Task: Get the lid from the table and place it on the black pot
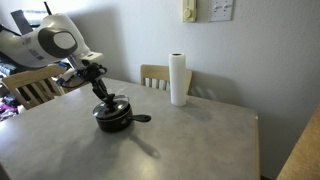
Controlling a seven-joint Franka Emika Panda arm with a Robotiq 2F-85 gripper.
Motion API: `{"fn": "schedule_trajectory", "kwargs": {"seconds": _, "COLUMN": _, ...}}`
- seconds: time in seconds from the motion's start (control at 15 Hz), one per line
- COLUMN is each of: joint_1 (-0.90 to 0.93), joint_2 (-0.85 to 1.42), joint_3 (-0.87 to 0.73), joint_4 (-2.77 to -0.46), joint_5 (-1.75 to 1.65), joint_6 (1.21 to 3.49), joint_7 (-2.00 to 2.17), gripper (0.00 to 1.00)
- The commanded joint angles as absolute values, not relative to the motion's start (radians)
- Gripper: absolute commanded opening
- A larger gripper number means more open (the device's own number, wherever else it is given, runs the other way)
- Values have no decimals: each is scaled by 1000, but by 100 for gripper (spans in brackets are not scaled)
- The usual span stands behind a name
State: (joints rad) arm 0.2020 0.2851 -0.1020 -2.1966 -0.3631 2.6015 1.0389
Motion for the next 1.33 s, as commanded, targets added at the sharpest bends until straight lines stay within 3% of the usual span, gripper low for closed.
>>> {"fn": "schedule_trajectory", "kwargs": {"seconds": 0.0, "joint_1": 193, "joint_2": 240, "joint_3": -106, "joint_4": -2252, "joint_5": -369, "joint_6": 2650, "joint_7": 1052, "gripper": 15}}
{"fn": "schedule_trajectory", "kwargs": {"seconds": 0.87, "joint_1": 142, "joint_2": 291, "joint_3": -76, "joint_4": -2344, "joint_5": -123, "joint_6": 2865, "joint_7": 907, "gripper": 15}}
{"fn": "schedule_trajectory", "kwargs": {"seconds": 0.93, "joint_1": 144, "joint_2": 290, "joint_3": -80, "joint_4": -2343, "joint_5": -108, "joint_6": 2862, "joint_7": 894, "gripper": 33}}
{"fn": "schedule_trajectory", "kwargs": {"seconds": 1.0, "joint_1": 152, "joint_2": 284, "joint_3": -89, "joint_4": -2341, "joint_5": -108, "joint_6": 2855, "joint_7": 893, "gripper": 65}}
{"fn": "schedule_trajectory", "kwargs": {"seconds": 1.13, "joint_1": 175, "joint_2": 268, "joint_3": -111, "joint_4": -2337, "joint_5": -141, "joint_6": 2836, "joint_7": 911, "gripper": 71}}
{"fn": "schedule_trajectory", "kwargs": {"seconds": 1.27, "joint_1": 196, "joint_2": 241, "joint_3": -127, "joint_4": -2334, "joint_5": -175, "joint_6": 2803, "joint_7": 927, "gripper": 86}}
